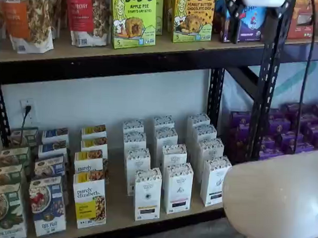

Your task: Pick up the white box with a yellow strip in the middle, on the bottom shelf, the fourth box from the left

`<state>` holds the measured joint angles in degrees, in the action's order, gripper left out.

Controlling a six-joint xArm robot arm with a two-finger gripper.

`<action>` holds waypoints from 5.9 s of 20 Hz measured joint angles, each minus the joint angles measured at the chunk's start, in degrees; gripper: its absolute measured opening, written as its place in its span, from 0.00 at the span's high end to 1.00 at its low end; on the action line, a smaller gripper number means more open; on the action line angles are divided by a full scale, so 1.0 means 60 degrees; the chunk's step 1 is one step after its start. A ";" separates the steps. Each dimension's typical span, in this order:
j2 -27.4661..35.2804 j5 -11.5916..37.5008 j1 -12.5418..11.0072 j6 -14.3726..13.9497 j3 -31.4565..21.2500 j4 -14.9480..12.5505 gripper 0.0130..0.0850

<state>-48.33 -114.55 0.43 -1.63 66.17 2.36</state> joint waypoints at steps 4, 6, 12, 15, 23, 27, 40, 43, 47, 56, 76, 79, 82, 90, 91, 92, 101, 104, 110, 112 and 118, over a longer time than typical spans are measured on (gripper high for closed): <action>-0.0308 0.0410 -0.0419 0.0257 -0.0324 0.0440 0.00; -0.0326 0.0409 -0.0424 0.0263 -0.0364 0.0435 0.00; -0.0424 0.0607 -0.0180 0.0092 -0.0573 0.0286 0.00; -0.0483 0.0751 -0.0012 -0.0057 -0.0773 0.0257 0.00; -0.0869 0.1655 0.0764 -0.0725 -0.1791 0.0015 0.00; -0.1049 0.2075 0.0926 -0.0874 -0.2357 -0.0024 0.00; -0.1309 0.3893 0.1615 -0.1503 -0.4328 -0.0431 0.00; -0.1318 0.4485 0.1705 -0.1605 -0.4746 -0.0445 0.00; -0.1113 0.5204 0.1783 -0.1701 -0.5268 -0.0500 0.00; -0.0399 0.6939 0.2044 -0.2057 -0.6253 -0.0727 0.00; 0.2892 1.1077 0.2180 -0.2651 -0.6668 -0.1250 0.00; 0.3437 1.1731 0.2111 -0.2698 -0.6683 -0.1355 0.00; 0.3887 1.2301 0.2037 -0.2898 -0.6729 -0.1671 0.00; 0.5162 1.3542 0.1660 -0.2608 -0.6774 -0.1664 0.00; 0.5333 1.3650 0.1638 -0.2658 -0.6762 -0.1743 0.00; 0.5545 1.3802 0.1620 -0.2691 -0.6747 -0.1792 0.00; 0.6984 1.5261 0.1686 -0.2592 -0.6668 -0.1540 0.00; 0.7454 1.5641 0.1718 -0.2597 -0.6549 -0.1501 0.00; 0.8367 1.6154 0.1778 -0.2717 -0.6164 -0.1556 0.00; 0.8721 1.6330 0.1808 -0.2655 -0.5978 -0.1455 0.00; 0.9704 1.6498 0.1819 -0.2944 -0.5287 -0.1741 0.00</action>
<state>9.89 -15.56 11.35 -19.30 34.45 -8.09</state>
